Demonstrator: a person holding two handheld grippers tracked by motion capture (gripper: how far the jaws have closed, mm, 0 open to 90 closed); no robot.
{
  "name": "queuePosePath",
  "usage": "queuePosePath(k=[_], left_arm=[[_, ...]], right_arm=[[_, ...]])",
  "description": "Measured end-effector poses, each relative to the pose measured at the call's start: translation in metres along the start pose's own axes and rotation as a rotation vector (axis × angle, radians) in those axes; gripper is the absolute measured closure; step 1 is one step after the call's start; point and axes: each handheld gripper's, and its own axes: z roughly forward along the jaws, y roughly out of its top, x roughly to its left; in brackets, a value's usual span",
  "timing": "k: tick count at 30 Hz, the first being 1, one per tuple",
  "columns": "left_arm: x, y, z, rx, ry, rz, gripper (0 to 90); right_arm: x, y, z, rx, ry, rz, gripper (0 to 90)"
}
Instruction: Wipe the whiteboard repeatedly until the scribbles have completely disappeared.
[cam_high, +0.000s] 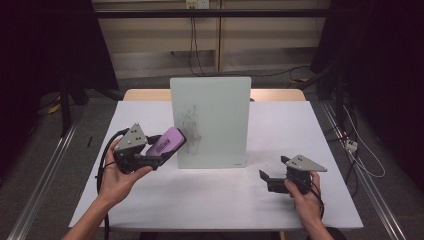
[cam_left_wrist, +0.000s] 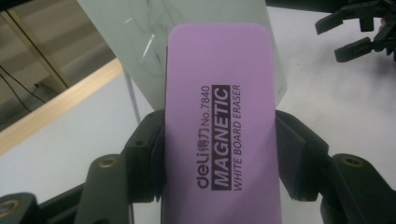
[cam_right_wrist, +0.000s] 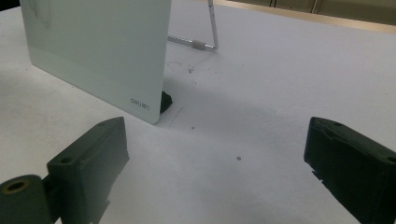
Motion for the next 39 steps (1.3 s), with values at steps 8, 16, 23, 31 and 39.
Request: queuePosePath(k=[8, 16, 23, 31, 39], left_arm=[[0.002, 0.017, 0.001, -0.020, 0.022, 0.046, 41.1], [0.009, 0.030, 0.007, -0.041, 0.035, 0.049, 41.1], [0.019, 0.049, 0.014, -0.082, 0.063, 0.057, 41.1], [0.023, 0.058, 0.021, -0.083, 0.064, 0.063, 41.2], [0.029, 0.068, 0.030, -0.083, 0.074, 0.086, 41.1]], right_arm=[[0.000, 0.000, 0.001, 0.003, 0.000, 0.000, 6.3], [0.000, 0.000, 0.001, 0.000, -0.001, 0.000, 6.3], [0.000, 0.000, 0.001, 0.001, 0.001, 0.001, 6.3], [0.000, 0.000, 0.001, 0.001, 0.002, 0.002, 6.3], [0.000, 0.000, 0.001, 0.001, 0.003, 0.002, 6.3]])
